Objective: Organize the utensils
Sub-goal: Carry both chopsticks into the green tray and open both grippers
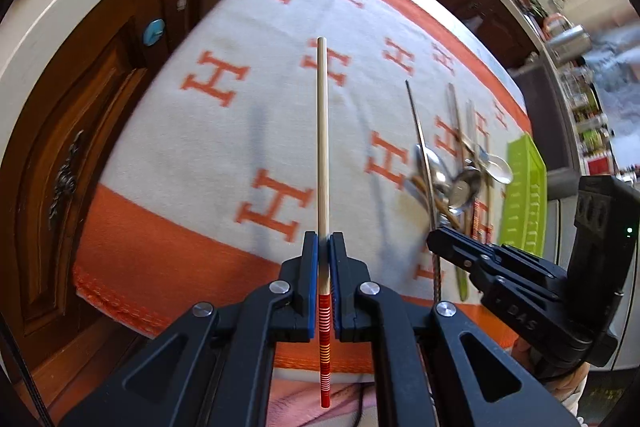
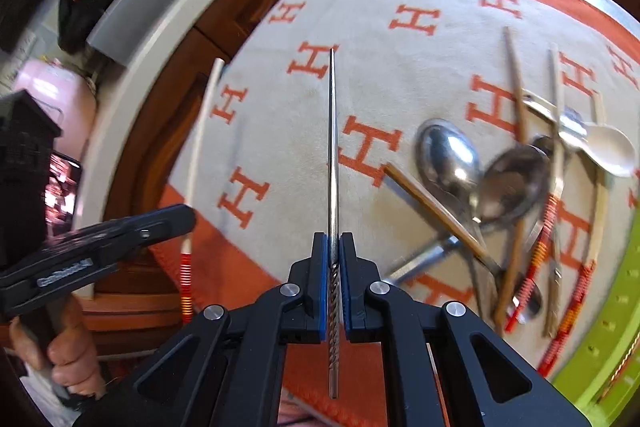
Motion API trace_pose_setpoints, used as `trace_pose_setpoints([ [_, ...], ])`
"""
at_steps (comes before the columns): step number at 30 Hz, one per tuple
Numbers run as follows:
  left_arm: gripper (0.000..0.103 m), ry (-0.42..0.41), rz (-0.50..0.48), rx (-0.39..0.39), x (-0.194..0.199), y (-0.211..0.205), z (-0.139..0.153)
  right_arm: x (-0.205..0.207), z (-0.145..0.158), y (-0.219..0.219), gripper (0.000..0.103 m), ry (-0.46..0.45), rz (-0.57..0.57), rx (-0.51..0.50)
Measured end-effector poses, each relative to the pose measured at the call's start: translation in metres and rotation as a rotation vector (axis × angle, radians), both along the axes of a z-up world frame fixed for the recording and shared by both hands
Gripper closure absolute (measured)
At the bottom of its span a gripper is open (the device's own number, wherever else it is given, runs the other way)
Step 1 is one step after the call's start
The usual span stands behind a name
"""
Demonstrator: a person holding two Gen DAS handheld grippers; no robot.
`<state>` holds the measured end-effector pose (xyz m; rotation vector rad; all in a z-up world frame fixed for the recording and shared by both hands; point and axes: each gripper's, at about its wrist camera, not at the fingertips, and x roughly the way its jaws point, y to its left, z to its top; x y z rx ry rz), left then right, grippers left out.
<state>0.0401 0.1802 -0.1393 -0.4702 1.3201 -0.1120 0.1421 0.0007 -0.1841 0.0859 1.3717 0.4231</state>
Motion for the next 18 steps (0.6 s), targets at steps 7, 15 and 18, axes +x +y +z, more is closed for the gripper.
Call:
trace_pose_setpoints([
  [7,0.100,-0.021,-0.169,-0.053,0.013,-0.076,0.019,-0.041,0.040,-0.092,0.098,-0.055,-0.196,0.117],
  [15,0.100,-0.090,-0.434,-0.051,0.037,-0.212,0.047,-0.089,0.066,-0.223,0.098,-0.135,-0.488,0.073],
  [18,0.100,-0.106,-0.512,-0.068,0.047,-0.263,0.052,-0.095,0.071,-0.260,0.098,-0.157,-0.576,0.036],
])
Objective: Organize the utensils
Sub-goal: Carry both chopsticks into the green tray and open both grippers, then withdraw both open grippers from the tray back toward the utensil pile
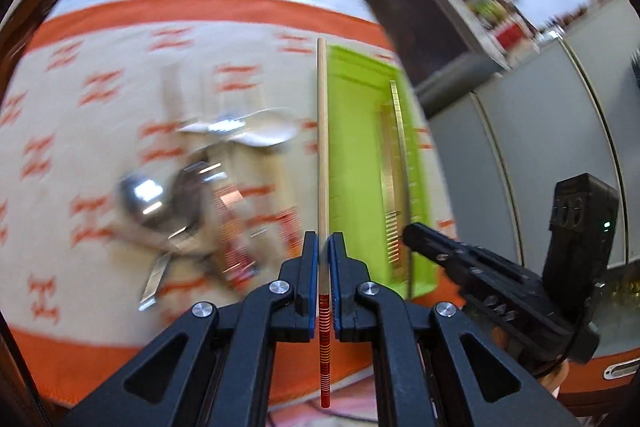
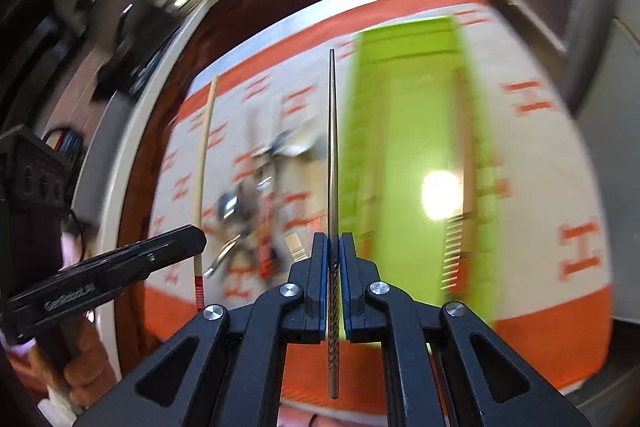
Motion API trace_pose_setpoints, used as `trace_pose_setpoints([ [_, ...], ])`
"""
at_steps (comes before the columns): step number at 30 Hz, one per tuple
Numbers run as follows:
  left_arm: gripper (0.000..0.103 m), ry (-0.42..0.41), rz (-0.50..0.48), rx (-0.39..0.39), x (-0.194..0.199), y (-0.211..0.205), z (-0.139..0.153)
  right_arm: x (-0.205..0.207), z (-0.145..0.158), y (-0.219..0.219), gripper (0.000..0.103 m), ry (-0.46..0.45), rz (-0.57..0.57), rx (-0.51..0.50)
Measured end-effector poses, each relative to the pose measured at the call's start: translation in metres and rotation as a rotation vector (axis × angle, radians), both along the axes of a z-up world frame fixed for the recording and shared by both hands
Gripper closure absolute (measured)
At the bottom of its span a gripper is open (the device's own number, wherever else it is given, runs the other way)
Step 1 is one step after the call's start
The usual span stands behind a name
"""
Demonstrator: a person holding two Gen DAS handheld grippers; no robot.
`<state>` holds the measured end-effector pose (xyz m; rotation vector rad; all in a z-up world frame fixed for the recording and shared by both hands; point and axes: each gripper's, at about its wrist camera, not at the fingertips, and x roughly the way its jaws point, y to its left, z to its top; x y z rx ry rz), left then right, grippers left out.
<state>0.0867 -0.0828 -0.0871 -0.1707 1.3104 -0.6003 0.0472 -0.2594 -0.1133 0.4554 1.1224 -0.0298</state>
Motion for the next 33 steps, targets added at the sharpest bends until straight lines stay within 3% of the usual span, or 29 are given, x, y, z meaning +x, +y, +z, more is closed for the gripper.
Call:
trace_pose_setpoints([
  [6,0.100,-0.019,-0.104,0.017,0.024,-0.082,-0.008,0.003,-0.007,-0.045,0.098,0.000,-0.093,-0.070],
  [11,0.100,-0.001,-0.109,0.089,0.039,-0.109,-0.038,0.018,-0.029,-0.063,0.098,0.031,-0.116,-0.098],
  [17,0.099,0.021,-0.085,0.116,0.045,-0.107,-0.057,0.041,-0.050,-0.066,0.097,0.049,-0.104,-0.102],
  [18,0.096,0.014,-0.082,0.124,0.044,-0.106,-0.057,0.044,-0.052,-0.065,0.097,0.046,-0.095,-0.107],
  [20,0.081,0.006,-0.077,0.127,0.041,-0.103,-0.055,0.051,-0.055,-0.066,0.095,0.043,-0.095,-0.101],
  [24,0.072,-0.030,-0.058,0.138,0.031,-0.088,-0.045,0.060,-0.059,-0.067,0.087,0.031,-0.109,-0.093],
  [28,0.053,-0.072,-0.006,0.131,0.025,-0.063,-0.032,0.053,-0.050,-0.056,0.087,0.028,-0.091,-0.096],
  [33,0.050,-0.104,0.051,0.138,0.018,-0.029,-0.023,0.041,-0.042,-0.041,0.087,0.021,-0.077,-0.116],
])
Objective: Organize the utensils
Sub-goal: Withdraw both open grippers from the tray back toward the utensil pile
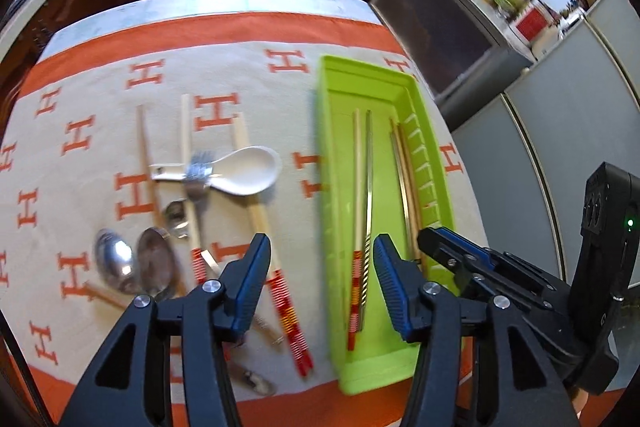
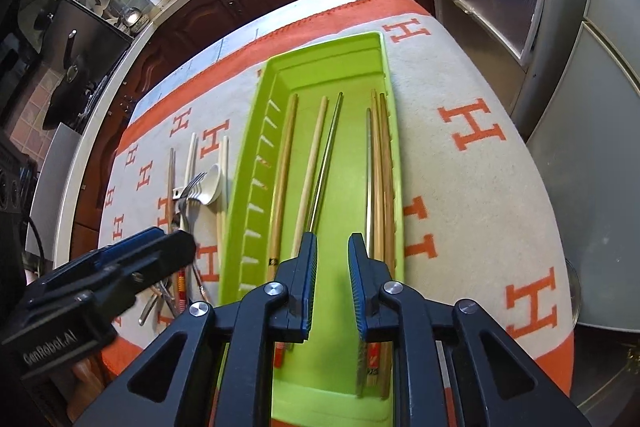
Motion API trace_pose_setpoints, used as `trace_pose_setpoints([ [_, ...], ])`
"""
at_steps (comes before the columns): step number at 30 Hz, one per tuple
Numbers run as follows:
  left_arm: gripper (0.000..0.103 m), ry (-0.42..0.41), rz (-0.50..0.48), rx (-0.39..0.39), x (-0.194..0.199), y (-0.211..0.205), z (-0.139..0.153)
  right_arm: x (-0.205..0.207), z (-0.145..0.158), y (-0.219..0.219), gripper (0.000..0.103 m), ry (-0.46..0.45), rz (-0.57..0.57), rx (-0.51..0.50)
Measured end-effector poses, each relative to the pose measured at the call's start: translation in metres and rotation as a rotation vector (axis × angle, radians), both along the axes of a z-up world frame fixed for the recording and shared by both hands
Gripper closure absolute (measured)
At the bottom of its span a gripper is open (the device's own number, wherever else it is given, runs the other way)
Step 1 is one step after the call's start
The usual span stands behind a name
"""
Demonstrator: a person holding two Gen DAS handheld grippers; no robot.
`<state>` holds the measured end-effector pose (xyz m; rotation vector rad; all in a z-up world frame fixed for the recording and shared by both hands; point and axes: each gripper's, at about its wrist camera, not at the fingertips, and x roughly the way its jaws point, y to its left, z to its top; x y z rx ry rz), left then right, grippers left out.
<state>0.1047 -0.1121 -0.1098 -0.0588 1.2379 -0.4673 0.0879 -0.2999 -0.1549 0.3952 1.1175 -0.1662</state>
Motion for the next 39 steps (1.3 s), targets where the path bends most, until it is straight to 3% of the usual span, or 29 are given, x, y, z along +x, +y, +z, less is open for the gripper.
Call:
trace_pose_setpoints([
  [8,0.044,-0.024,0.068,0.020,-0.016,0.044,0.001,-0.015,0.012,0.036,0.086,-0.005,0.053,-0.037],
  [27,0.040,-0.085,0.218,0.041,-0.049,0.136,0.008,-0.028,0.044,0.123,0.083,-0.032,0.214,-0.091],
  [39,0.039,-0.082,0.292,0.053,-0.056,0.177,-0.001,-0.028,0.045,0.166,0.082,-0.023,0.296,-0.107],
])
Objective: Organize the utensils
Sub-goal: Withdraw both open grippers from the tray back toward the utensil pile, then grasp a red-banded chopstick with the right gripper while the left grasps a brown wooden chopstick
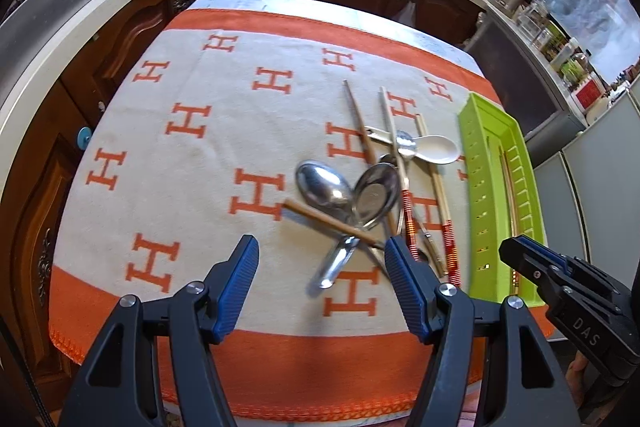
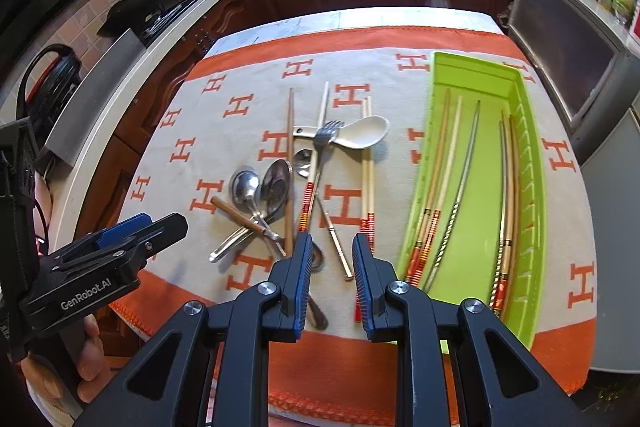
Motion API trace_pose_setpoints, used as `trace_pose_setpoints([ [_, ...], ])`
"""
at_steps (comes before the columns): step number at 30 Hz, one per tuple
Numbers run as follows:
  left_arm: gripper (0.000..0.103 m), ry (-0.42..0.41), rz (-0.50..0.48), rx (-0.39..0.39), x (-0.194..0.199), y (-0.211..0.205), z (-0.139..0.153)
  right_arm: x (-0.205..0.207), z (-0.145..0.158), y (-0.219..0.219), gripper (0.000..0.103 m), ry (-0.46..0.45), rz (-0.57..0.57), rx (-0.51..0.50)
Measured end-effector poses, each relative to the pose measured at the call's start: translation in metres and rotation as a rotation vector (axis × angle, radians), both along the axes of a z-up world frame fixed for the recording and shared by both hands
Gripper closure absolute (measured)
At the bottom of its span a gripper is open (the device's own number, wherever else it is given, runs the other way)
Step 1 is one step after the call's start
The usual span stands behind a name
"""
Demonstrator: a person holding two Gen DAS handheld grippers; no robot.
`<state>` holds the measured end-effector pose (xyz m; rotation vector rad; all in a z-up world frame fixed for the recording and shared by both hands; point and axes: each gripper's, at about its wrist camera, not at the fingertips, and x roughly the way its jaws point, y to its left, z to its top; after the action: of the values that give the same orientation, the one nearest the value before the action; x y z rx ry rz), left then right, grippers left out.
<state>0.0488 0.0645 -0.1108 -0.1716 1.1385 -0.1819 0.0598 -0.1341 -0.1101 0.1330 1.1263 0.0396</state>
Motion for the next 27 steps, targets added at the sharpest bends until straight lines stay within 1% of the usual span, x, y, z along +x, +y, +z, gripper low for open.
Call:
trace_pose_setpoints([
  [8,0.039,0.026,0.033,-0.020,-0.002,0.027,-0.013,0.008,-0.007,0.016,0.082,0.035,0.041,0.004],
  [10,0.039,0.044,0.041,-0.022,-0.001,0.034,-0.019,0.011,-0.008,0.018,0.081,0.040,0.048,0.003],
  [15,0.039,0.110,0.062,-0.064,0.004,0.048,-0.037,0.022,-0.016,0.021,0.078,0.074,0.068,0.028],
  [20,0.039,0.141,0.064,-0.095,0.009,0.054,-0.047,0.035,-0.027,0.032,0.078,0.102,0.111,0.010],
  [24,0.039,0.172,0.049,-0.155,0.015,0.053,-0.055,0.048,-0.037,0.030,0.078,0.133,0.108,0.035],
  [27,0.039,0.174,0.039,-0.143,0.020,0.048,-0.057,0.057,-0.045,0.024,0.078,0.149,0.087,0.052],
])
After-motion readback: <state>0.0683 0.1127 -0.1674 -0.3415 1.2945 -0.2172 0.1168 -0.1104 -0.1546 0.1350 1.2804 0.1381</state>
